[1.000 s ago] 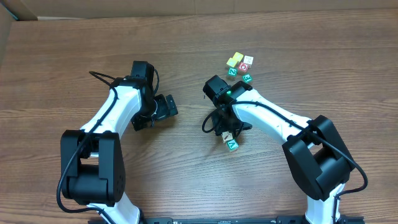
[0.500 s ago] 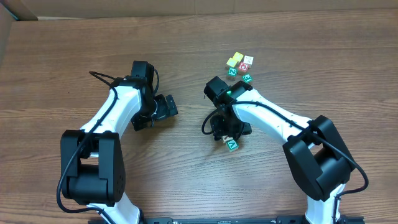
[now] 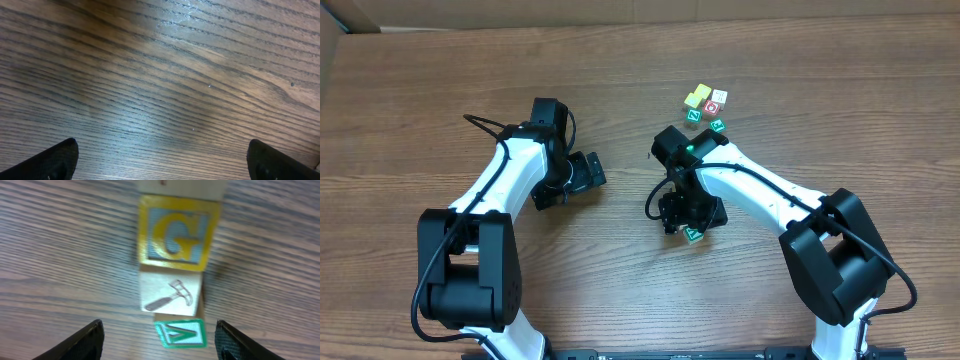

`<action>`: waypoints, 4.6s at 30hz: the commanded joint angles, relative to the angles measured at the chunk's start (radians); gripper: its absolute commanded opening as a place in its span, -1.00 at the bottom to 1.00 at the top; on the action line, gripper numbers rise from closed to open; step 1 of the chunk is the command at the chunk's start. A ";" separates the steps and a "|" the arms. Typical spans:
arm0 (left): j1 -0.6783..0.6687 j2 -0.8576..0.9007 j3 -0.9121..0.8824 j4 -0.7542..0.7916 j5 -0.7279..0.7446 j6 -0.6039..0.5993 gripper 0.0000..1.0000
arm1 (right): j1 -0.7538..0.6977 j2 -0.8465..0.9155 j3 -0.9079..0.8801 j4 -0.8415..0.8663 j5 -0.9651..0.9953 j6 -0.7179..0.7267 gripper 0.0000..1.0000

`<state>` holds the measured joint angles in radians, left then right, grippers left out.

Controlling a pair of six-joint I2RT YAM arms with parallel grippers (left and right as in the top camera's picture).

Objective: Flip 3 blocks

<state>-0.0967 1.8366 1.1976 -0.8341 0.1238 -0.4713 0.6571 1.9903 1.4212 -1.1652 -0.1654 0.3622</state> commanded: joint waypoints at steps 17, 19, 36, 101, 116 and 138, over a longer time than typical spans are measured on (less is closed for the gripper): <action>-0.003 0.007 0.010 0.001 0.004 0.000 0.99 | 0.005 -0.036 -0.001 -0.009 -0.038 0.028 0.52; -0.003 0.007 0.010 0.001 0.004 0.000 1.00 | 0.005 -0.036 -0.001 -0.016 -0.039 0.033 0.53; -0.003 0.007 0.010 0.001 0.004 0.000 1.00 | 0.005 -0.036 -0.001 -0.015 -0.109 0.057 0.54; -0.003 0.007 0.010 0.027 0.007 -0.011 0.99 | -0.361 -0.156 0.079 0.009 0.086 0.023 1.00; -0.003 0.007 0.010 0.116 0.016 -0.057 1.00 | -0.361 -0.156 0.079 0.009 0.086 0.023 1.00; -0.033 0.007 0.010 0.143 0.083 0.031 -0.54 | -0.361 -0.156 0.077 0.010 0.086 0.023 1.00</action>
<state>-0.1013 1.8366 1.1976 -0.6804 0.1703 -0.4919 0.3008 1.8393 1.5024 -1.1606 -0.0856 0.3882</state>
